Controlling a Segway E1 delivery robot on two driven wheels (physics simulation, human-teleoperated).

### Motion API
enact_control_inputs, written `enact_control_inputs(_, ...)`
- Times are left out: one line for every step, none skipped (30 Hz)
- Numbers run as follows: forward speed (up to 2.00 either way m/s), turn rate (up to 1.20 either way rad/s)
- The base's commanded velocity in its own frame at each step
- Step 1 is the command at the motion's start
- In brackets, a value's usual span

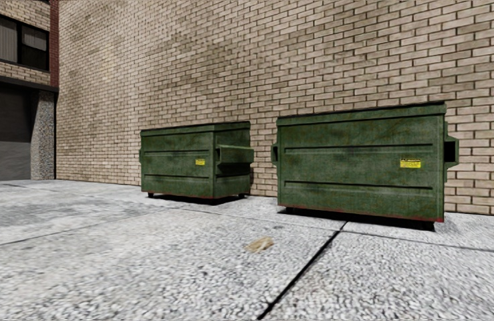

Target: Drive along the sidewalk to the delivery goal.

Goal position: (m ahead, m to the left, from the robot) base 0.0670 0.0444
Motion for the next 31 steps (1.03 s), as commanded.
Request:
enact_control_inputs(1.26, 0.0)
enact_control_inputs(0.0, 0.0)
enact_control_inputs(0.0, 0.0)
enact_control_inputs(0.0, 0.0)
enact_control_inputs(0.0, 0.0)
enact_control_inputs(0.0, 0.0)
enact_control_inputs(0.0, 0.0)
enact_control_inputs(0.0, 0.0)
enact_control_inputs(0.0, 0.0)
enact_control_inputs(0.0, 0.0)
enact_control_inputs(0.0, 0.0)
enact_control_inputs(0.0, 0.0)
enact_control_inputs(0.0, 0.0)
enact_control_inputs(0.0, 0.0)
enact_control_inputs(0.0, 0.0)
enact_control_inputs(0.0, 0.0)
enact_control_inputs(0.0, 0.0)
enact_control_inputs(0.0, 0.0)
enact_control_inputs(0.0, 0.0)
enact_control_inputs(0.0, 0.0)
enact_control_inputs(0.0, 0.0)
enact_control_inputs(0.0, 0.0)
enact_control_inputs(0.0, 0.0)
enact_control_inputs(0.0, 0.0)
enact_control_inputs(0.0, 0.0)
enact_control_inputs(0.0, 0.0)
enact_control_inputs(0.0, 0.0)
enact_control_inputs(0.0, 0.0)
enact_control_inputs(0.0, 0.0)
enact_control_inputs(0.0, 0.0)
enact_control_inputs(0.0, 0.0)
